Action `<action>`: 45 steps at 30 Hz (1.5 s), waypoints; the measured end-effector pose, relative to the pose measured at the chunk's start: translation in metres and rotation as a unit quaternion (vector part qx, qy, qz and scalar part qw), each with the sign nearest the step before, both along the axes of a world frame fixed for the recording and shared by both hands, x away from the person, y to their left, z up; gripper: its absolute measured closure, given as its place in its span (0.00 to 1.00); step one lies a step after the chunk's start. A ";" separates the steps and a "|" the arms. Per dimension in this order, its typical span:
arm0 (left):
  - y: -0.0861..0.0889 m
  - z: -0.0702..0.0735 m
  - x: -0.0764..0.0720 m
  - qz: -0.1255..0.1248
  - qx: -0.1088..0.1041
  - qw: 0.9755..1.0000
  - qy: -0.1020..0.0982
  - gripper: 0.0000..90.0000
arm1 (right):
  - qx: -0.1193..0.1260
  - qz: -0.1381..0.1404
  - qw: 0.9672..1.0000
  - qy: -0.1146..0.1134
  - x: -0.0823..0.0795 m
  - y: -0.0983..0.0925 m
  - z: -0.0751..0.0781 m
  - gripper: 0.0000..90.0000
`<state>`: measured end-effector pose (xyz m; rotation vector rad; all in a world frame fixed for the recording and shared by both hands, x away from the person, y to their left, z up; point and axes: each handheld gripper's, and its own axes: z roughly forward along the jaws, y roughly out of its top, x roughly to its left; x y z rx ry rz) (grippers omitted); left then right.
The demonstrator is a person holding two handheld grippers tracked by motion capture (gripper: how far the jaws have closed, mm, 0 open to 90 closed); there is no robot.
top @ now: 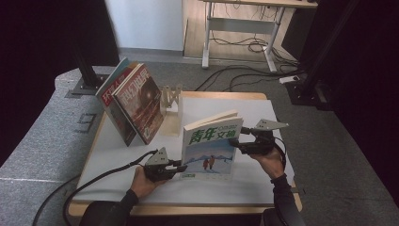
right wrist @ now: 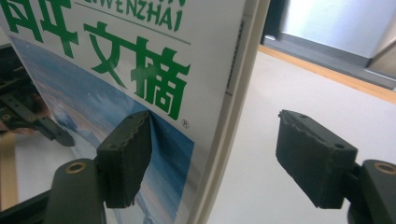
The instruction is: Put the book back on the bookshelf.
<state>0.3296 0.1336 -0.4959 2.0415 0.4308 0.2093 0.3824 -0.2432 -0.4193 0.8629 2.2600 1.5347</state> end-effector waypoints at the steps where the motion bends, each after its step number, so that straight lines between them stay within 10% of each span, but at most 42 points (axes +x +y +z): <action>1: 0.000 0.000 -0.001 -0.001 0.002 1.000 -0.002 0.83 | 0.001 0.006 1.000 0.000 0.000 0.001 0.000 0.29; 13: 0.002 -0.001 -0.004 -0.002 0.004 1.000 -0.012 0.83 | 0.008 0.027 0.999 -0.017 -0.007 0.005 0.009 0.71; 29: -0.005 -0.003 0.002 0.018 0.020 0.997 -0.068 0.82 | 0.011 0.018 0.997 -0.073 -0.015 0.003 0.027 0.76; 45: -0.004 0.005 0.008 0.008 -0.008 1.000 -0.025 0.70 | 0.030 0.032 0.997 -0.056 -0.016 -0.002 0.024 0.75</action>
